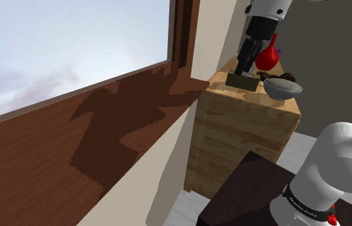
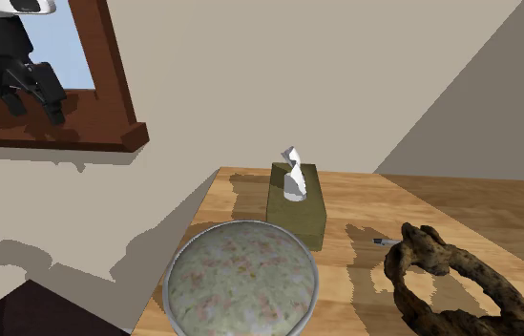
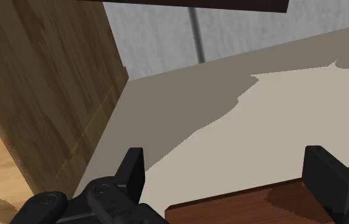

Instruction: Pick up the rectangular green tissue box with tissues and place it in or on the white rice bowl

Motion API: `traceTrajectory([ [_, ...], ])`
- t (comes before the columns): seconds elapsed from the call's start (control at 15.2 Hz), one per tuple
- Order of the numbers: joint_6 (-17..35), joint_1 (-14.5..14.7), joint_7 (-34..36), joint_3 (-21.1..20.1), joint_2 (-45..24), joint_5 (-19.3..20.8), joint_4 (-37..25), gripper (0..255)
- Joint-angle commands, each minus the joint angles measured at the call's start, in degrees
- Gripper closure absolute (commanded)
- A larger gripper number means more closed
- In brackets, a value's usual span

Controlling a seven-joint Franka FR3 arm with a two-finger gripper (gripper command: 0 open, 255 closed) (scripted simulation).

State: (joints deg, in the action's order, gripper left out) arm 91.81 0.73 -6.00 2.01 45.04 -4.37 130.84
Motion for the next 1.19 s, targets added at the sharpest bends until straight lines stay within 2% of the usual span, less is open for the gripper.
traceTrajectory([
  [0.0, 0.0, 0.0, 0.0, 0.0, 0.0, 0.0, 0.0, 0],
  [0.59, 2.6, -4.2, -7.3, 4.7, -10.8, 11.3, -3.7, 0],
  [1.12, 5.5, -7.8, -12.5, 8.4, -22.0, 20.5, -10.0, 0],
])
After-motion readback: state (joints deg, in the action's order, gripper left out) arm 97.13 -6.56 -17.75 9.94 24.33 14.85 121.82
